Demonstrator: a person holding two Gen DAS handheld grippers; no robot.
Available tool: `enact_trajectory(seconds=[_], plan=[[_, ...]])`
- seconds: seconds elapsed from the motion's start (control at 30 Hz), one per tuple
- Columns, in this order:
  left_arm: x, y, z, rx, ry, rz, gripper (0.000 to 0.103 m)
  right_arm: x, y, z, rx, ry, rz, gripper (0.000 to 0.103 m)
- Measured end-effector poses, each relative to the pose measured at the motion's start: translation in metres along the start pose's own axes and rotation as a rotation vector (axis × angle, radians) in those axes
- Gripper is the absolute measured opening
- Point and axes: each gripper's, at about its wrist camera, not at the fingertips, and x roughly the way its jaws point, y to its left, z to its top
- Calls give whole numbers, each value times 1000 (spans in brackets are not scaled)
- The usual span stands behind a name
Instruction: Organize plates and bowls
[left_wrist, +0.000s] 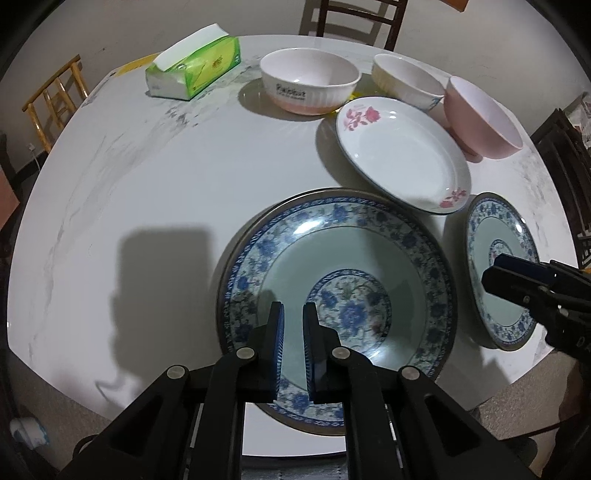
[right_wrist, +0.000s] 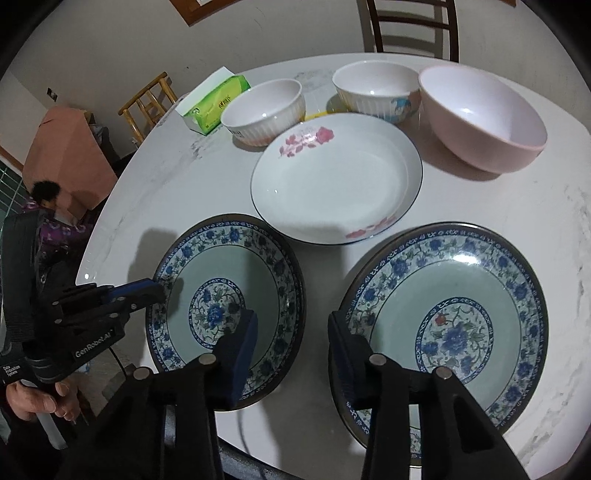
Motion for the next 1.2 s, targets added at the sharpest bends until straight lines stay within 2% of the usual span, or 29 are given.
enact_trajectory(seconds=[0.47,0.7,1.07,1.2], plan=[[11,28,-3,-64,34,7,8,31,-3,5,23,70,17,32],[21,31,-4,-48,57,14,8,44,-1,3,27,103,16,28],[29,29,-1,-30,42,-52,7,57,5,0,26,127,20,23],[31,31,0,-42,50,-97,6,63,6,-1,29,137,20,23]])
